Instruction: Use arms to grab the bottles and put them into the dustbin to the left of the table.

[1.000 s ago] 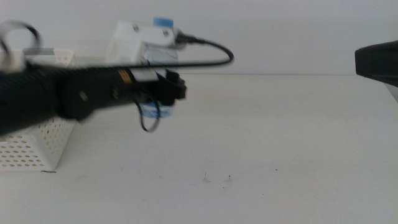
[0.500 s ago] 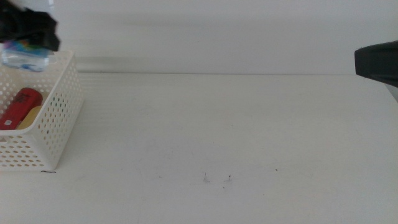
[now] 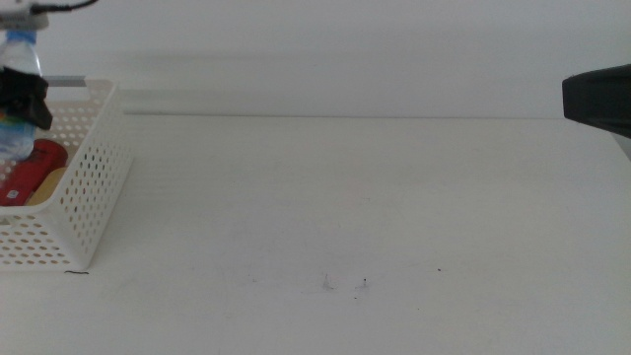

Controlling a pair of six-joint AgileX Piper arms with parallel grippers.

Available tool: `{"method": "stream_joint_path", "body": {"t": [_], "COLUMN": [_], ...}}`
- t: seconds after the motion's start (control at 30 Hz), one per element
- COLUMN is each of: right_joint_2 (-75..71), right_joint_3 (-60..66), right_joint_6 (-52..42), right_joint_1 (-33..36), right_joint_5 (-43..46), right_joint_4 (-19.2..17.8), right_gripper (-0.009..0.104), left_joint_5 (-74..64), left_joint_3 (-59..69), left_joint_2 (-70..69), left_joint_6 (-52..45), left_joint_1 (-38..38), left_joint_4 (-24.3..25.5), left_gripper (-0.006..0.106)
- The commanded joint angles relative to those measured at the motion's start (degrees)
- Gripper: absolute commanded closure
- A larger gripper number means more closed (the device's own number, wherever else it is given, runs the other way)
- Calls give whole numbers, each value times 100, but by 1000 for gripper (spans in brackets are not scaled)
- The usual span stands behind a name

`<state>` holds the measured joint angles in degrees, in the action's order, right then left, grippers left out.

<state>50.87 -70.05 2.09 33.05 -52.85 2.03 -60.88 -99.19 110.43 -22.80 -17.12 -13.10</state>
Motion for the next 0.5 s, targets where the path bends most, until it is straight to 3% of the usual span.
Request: {"method": "stream_joint_path", "body": {"t": [0.0, 0.1, 0.2, 0.47], "right_joint_2": [-8, -8, -8, -8], "right_joint_3": [-43, -43, -43, -43], "right_joint_6": [-38, -38, -38, -38], "right_joint_1": [12, 12, 12, 12], "right_joint_5": [19, 19, 19, 19], "right_joint_4": [-13, -13, -13, -13], "right_gripper": [4, 4, 4, 4], "left_joint_5": [178, 178, 178, 86], "left_joint_3": [-96, -96, -96, -117], "left_joint_2": [96, 311, 471, 474], "left_joint_6": [-32, -96, -134, -58], "left_joint_1": [-55, -55, -55, -55], "left_joint_4": [-67, 16, 25, 193], "left_gripper": [102, 96, 82, 11]}}
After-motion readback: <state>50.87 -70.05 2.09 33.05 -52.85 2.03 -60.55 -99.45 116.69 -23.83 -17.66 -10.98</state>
